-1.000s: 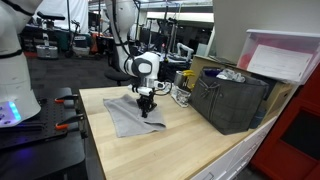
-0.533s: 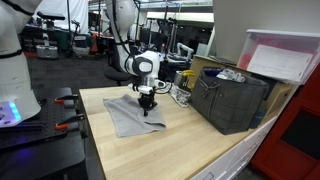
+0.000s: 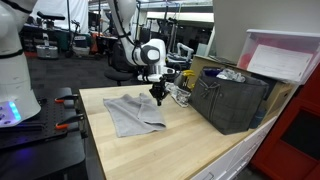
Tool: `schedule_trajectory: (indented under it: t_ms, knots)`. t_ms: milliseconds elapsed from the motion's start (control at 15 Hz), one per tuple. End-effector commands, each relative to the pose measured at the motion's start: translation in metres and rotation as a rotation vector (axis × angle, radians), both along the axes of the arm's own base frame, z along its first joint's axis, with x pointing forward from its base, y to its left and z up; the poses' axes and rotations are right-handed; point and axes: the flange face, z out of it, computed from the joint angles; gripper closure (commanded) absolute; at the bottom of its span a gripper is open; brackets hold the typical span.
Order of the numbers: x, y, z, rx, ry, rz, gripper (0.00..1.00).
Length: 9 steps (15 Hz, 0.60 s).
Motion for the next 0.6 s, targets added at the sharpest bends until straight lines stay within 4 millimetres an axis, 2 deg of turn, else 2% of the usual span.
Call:
schedule_trajectory:
  t_ms: [0, 133, 200, 333, 533]
  knots:
    - [0.020, -0.004, 0.026, -0.068, -0.022, -0.005, 1.00]
    - [0.025, -0.004, 0.033, -0.067, -0.014, 0.004, 1.00]
    - [0.023, -0.003, 0.033, -0.050, 0.004, 0.006, 0.74]
    - [0.013, 0.009, 0.035, -0.003, 0.036, 0.018, 0.66]
    - [0.005, 0.041, 0.032, 0.068, 0.059, 0.042, 0.44]
